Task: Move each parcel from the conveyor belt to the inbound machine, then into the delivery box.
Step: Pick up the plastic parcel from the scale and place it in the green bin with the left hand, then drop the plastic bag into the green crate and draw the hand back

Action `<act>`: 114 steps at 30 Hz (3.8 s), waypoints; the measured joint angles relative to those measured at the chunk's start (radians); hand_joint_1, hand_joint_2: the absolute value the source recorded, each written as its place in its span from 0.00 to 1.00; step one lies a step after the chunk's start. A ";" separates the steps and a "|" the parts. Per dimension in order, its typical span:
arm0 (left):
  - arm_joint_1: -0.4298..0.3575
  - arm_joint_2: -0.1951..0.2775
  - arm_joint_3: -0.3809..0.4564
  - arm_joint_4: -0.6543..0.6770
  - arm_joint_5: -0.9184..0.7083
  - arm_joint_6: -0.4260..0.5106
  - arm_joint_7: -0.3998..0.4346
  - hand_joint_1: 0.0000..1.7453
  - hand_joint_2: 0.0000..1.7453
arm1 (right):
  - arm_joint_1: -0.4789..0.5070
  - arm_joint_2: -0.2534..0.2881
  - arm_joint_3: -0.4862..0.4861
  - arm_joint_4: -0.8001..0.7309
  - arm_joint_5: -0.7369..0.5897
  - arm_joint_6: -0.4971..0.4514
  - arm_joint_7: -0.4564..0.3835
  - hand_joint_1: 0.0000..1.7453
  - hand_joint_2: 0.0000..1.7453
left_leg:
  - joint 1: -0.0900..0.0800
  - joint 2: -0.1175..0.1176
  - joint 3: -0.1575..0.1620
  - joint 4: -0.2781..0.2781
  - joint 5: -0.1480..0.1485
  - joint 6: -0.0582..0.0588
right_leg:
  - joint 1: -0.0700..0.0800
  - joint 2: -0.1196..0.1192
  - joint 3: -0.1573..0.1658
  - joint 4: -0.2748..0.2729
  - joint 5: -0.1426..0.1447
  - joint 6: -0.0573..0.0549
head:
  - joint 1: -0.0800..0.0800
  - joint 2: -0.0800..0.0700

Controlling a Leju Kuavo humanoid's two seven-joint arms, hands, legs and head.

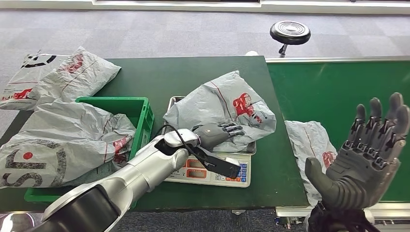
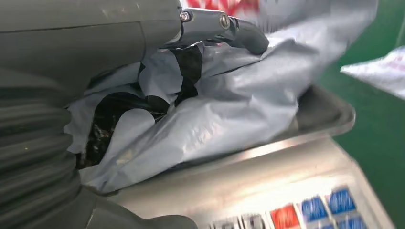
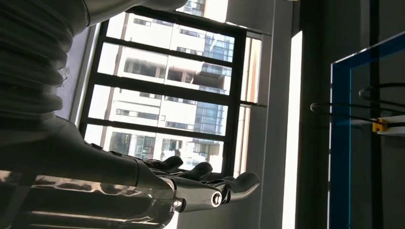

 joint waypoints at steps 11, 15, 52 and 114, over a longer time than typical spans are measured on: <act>0.013 0.101 0.023 -0.029 0.066 0.166 0.016 1.00 1.00 | 0.032 0.002 -0.008 -0.019 0.002 -0.002 0.000 0.00 1.00 | 0.001 0.002 -0.001 -0.001 0.002 -0.001 | 0.001 0.001 -0.003 0.001 0.001 -0.001 | 0.000 0.000; -0.043 0.230 0.121 -0.182 0.076 0.154 0.026 1.00 1.00 | 0.094 0.000 -0.034 -0.062 0.010 0.000 0.000 0.00 1.00 | 0.002 0.003 -0.001 -0.002 0.003 -0.002 | 0.002 0.002 -0.004 0.002 0.001 -0.003 | -0.001 0.000; -0.326 0.540 0.255 -0.348 -0.312 0.373 0.186 1.00 1.00 | 0.148 -0.073 -0.041 -0.082 -0.005 -0.124 0.000 0.00 1.00 | 0.003 -0.002 -0.005 -0.002 0.005 -0.003 | 0.003 -0.001 -0.006 0.003 0.001 -0.003 | -0.001 0.000; 1.270 0.512 1.216 -1.647 -0.261 0.371 -0.050 0.00 0.00 | 0.367 -0.080 -0.036 -0.136 0.127 -0.137 0.021 0.00 0.00 | 0.001 0.003 0.014 -0.007 -0.017 -0.006 | 0.001 0.000 0.010 0.001 -0.021 -0.006 | -0.001 0.000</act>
